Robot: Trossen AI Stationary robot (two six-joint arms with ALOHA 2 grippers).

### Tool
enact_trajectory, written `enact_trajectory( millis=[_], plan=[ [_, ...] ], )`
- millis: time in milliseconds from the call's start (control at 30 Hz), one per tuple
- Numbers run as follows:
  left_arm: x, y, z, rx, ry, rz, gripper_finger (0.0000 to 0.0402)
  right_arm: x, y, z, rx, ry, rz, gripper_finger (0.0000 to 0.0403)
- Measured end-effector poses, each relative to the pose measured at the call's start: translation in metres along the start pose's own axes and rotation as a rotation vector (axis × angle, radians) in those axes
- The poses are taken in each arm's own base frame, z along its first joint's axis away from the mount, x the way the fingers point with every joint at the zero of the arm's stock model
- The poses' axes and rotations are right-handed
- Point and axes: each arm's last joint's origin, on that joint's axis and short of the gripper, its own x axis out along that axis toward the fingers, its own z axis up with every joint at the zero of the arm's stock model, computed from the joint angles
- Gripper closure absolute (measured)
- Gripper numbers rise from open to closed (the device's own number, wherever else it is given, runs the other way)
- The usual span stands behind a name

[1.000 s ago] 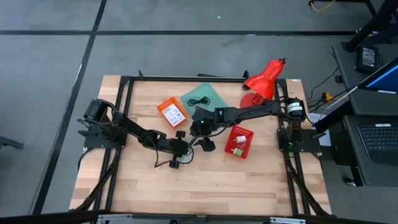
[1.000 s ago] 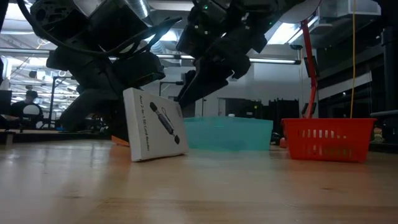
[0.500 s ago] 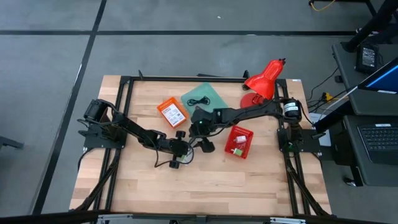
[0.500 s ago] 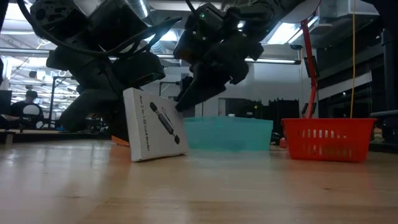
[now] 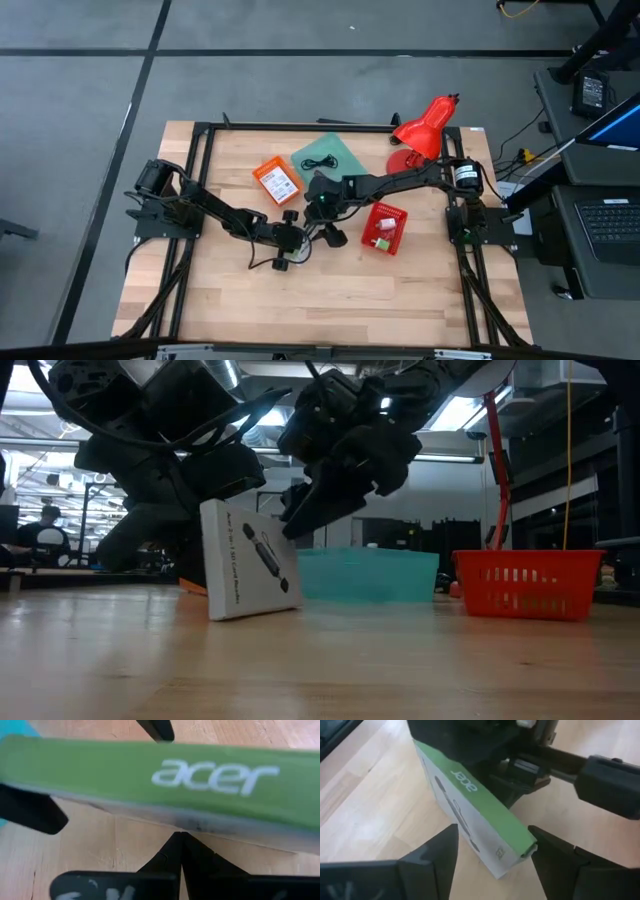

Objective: Pick and place items into bin
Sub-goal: Put the white card reader box into the orange bin

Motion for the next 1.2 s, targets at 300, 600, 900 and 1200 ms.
enact_trajectory(
  millis=[300,600,900,1200],
  plan=[
    [0.000,0.000,0.000,0.014,0.000,0.001,0.0398,0.000,0.001,-0.001,0.004,0.002,0.034,0.0294],
    [-0.007,0.001,0.001,0.058,0.014,-0.002,0.0400,-0.001,0.005,-0.005,0.098,0.032,0.091,0.0386],
    [-0.058,0.007,0.007,0.067,-0.065,0.101,0.0400,-0.005,0.006,0.005,0.129,0.067,0.030,0.0395],
    [-0.097,0.012,-0.021,0.004,-0.245,0.135,0.0400,-0.020,0.025,0.021,0.085,0.116,-0.114,0.0395]
  ],
)
